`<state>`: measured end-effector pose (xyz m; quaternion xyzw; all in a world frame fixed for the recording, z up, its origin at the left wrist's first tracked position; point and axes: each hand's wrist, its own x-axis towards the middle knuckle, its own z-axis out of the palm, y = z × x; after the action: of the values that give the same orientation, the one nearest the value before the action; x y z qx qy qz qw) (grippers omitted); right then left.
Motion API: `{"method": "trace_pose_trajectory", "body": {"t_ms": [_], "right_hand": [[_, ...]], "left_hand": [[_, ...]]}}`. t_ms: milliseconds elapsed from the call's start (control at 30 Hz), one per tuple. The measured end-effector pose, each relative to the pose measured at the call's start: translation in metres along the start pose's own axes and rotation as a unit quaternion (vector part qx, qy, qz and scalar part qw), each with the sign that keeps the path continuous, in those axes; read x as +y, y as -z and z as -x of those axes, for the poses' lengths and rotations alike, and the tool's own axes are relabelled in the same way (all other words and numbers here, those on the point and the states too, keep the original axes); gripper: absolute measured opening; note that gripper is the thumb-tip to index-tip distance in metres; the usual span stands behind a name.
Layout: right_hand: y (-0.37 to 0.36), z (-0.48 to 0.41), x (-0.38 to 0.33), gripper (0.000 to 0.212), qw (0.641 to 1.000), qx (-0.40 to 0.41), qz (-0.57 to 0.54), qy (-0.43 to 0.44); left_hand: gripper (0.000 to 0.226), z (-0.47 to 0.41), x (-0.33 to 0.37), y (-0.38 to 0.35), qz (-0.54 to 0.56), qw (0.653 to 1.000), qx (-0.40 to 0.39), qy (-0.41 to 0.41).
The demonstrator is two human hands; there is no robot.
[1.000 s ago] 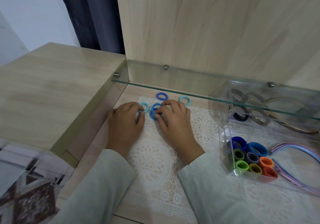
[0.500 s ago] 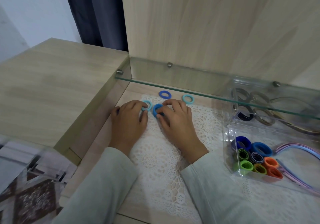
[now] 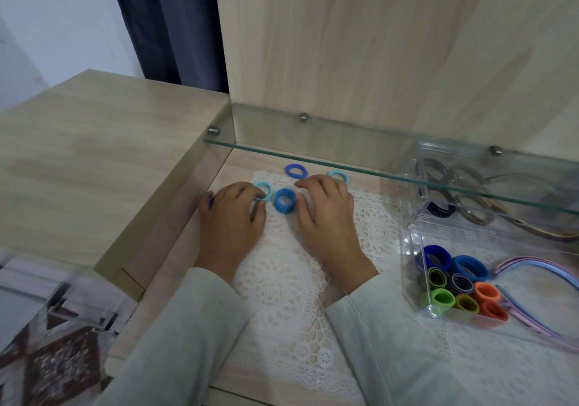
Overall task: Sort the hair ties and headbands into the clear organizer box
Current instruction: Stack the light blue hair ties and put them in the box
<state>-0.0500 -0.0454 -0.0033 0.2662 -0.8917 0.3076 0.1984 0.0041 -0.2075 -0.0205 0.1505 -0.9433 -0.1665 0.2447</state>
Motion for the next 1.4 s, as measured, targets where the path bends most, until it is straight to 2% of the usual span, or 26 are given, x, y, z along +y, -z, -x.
{"method": "trace_pose_trajectory", "body": {"t_ms": [133,267,733,867,933,1033,1233,1300,1400], "right_hand": [[0.004,-0.004,0.015,0.029,0.997,0.017,0.064,-0.040],[0.000,-0.004,0.023,0.035,0.993,-0.011,0.067,-0.092],[0.000,-0.003,0.022,0.032,0.994,-0.011,0.042,-0.103],[0.001,-0.003,0.022,0.033,0.993,-0.011,0.041,-0.106],[0.001,-0.003,0.022,0.033,0.993,-0.009,0.040,-0.106],[0.000,-0.003,0.022,0.033,0.993,-0.011,0.042,-0.110],[0.001,-0.003,0.023,0.035,0.992,-0.024,0.044,-0.115],[0.001,-0.003,0.022,0.035,0.992,-0.023,0.043,-0.114],[0.001,-0.003,0.022,0.035,0.992,-0.023,0.043,-0.113]], "left_hand": [[0.015,0.001,0.001,0.001,-0.004,1.000,0.009,-0.005],[0.013,0.001,0.001,0.002,-0.007,1.000,0.008,-0.007],[0.014,0.004,0.003,0.008,0.009,1.000,0.024,-0.009],[0.016,0.002,0.002,0.010,0.079,0.996,0.025,0.019],[0.015,-0.001,-0.001,0.009,0.125,0.992,0.011,0.007],[0.010,-0.007,-0.004,0.012,0.184,0.983,-0.023,0.008],[0.007,-0.020,0.000,0.021,0.241,0.964,-0.090,0.069],[0.007,-0.022,0.001,0.021,0.241,0.964,-0.085,0.075],[0.007,-0.017,0.010,0.021,0.244,0.967,-0.036,0.064]]}}
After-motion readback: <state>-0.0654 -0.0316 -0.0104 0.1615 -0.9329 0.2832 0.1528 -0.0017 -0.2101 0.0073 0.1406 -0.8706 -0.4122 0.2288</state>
